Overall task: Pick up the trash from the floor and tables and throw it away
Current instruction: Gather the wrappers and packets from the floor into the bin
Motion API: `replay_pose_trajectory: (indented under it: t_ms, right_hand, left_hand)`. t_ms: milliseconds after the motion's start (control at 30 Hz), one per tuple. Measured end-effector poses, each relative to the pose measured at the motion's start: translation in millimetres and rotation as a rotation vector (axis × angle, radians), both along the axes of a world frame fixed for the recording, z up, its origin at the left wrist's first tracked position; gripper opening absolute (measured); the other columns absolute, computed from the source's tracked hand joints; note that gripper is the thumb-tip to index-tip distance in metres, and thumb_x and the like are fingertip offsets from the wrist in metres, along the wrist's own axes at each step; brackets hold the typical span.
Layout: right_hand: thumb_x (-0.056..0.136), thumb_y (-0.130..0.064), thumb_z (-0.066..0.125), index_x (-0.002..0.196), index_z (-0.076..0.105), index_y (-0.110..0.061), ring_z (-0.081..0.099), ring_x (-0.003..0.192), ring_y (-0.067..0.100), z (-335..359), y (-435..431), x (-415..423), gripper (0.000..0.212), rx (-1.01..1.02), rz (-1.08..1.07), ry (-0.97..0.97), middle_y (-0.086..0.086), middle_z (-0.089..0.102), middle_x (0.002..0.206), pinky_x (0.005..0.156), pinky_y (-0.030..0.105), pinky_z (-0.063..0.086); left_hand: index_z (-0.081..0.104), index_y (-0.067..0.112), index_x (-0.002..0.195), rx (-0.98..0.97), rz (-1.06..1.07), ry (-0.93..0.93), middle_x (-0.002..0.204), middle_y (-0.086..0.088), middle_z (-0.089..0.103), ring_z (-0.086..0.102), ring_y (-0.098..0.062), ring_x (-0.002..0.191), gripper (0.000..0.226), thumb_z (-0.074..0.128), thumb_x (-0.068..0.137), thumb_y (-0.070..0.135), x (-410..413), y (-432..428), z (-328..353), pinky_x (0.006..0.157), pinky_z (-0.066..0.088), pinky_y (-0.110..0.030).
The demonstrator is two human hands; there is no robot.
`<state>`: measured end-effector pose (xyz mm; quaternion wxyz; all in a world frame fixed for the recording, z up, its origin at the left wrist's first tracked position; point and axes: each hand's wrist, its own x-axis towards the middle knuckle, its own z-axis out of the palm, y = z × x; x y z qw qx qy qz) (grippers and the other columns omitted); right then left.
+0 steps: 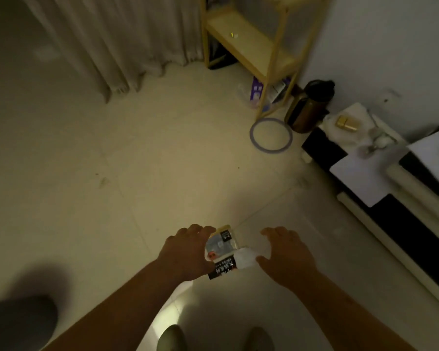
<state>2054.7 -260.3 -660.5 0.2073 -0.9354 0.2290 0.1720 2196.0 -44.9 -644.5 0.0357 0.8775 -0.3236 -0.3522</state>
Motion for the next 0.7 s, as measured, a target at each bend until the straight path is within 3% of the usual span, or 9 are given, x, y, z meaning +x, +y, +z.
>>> replay_pose_trajectory:
  t_ms: [167,333,500,600,700]
  right_hand:
    - [0.082,-0.055,0.062,0.142,0.036,-0.030,0.041,0.121,0.023,-166.9,-0.3,10.0,0.070,0.028,0.003,0.037,-0.001,0.044,0.138,0.096,0.039,0.043]
    - [0.084,-0.057,0.058,0.145,0.029,-0.030,0.035,0.127,0.025,-317.5,10.5,13.2,0.073,0.054,0.032,0.073,0.000,0.036,0.145,0.101,0.040,0.040]
    - [0.082,-0.063,0.058,0.148,0.022,-0.032,0.027,0.137,0.027,-427.4,11.8,8.1,0.082,0.051,-0.018,0.096,-0.001,0.026,0.154,0.107,0.044,0.037]
    - [0.079,-0.061,0.063,0.148,0.025,-0.031,0.025,0.137,0.028,-468.1,18.2,1.1,0.085,0.095,-0.070,0.081,0.000,0.026,0.152,0.106,0.043,0.040]
    - [0.075,-0.061,0.066,0.143,0.033,-0.029,0.034,0.128,0.028,-486.7,26.8,-3.2,0.082,0.097,-0.053,0.051,0.000,0.035,0.141,0.099,0.039,0.044]
  left_hand:
    - [0.020,0.040,0.152,0.029,-0.068,0.035,0.155,0.003,0.030,0.038,-0.026,0.135,0.096,0.069,0.073,0.062,13.0,-23.0,-179.2,0.105,0.041,-0.047]
    - [0.026,0.041,0.149,0.029,-0.139,0.079,0.152,0.004,0.035,0.041,-0.028,0.135,0.094,0.068,0.070,0.067,14.8,-41.1,-349.3,0.106,0.043,-0.048]
    - [0.003,0.049,0.151,0.085,-0.160,-0.007,0.165,0.004,-0.005,-0.006,-0.039,0.150,0.113,0.070,0.064,0.076,6.6,-57.9,-458.4,0.108,0.019,-0.077]
    - [-0.009,0.055,0.148,0.110,-0.108,0.006,0.163,0.005,-0.021,-0.024,-0.042,0.147,0.123,0.070,0.058,0.083,-2.3,-55.1,-493.6,0.104,0.014,-0.082]
    - [-0.026,0.054,0.143,0.155,-0.086,-0.010,0.158,0.002,-0.037,-0.035,-0.045,0.141,0.133,0.067,0.055,0.088,-12.2,-44.3,-513.9,0.104,0.012,-0.083]
